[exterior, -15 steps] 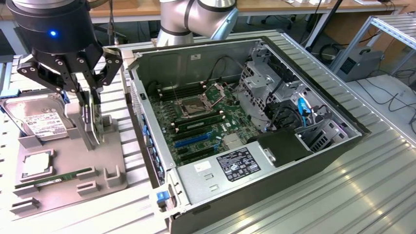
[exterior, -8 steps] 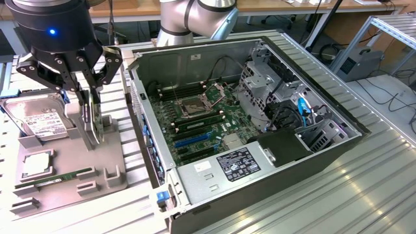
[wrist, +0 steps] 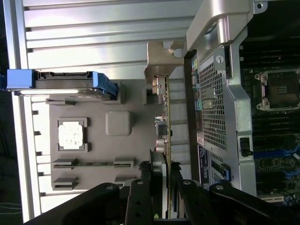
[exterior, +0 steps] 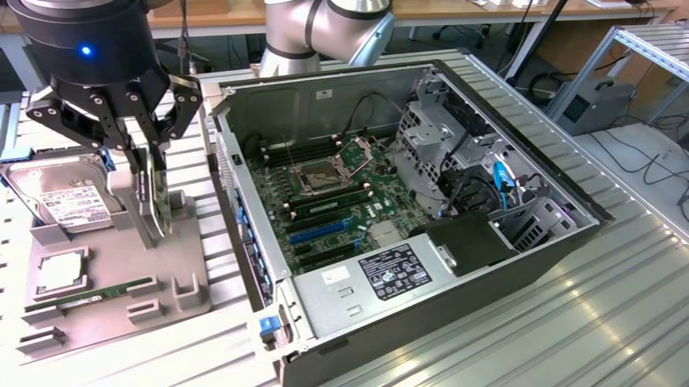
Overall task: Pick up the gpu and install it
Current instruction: 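Pick up the gpu and move the gpu toward the slot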
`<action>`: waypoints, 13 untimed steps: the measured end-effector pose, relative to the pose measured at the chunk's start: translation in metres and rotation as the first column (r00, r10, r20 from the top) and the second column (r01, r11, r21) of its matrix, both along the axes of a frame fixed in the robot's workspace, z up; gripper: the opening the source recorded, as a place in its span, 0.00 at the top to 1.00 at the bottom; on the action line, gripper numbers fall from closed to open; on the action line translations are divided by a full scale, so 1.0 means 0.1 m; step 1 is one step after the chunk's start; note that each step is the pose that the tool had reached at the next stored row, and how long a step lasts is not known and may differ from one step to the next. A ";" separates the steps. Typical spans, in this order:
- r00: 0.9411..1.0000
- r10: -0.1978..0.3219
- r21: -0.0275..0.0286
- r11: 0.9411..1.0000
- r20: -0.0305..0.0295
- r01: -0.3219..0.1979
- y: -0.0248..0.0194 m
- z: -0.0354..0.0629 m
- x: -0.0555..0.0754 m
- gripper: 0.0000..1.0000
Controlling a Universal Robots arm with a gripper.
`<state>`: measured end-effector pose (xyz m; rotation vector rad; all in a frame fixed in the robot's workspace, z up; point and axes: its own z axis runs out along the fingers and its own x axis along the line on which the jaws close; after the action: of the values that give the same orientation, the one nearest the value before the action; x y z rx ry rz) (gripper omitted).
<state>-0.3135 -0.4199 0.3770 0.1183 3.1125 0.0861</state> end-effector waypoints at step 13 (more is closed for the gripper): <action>1.000 0.000 0.000 1.000 0.000 0.000 0.000 0.031 0.00 0.73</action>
<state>-0.3135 -0.4199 0.3802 0.1183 3.1124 0.0861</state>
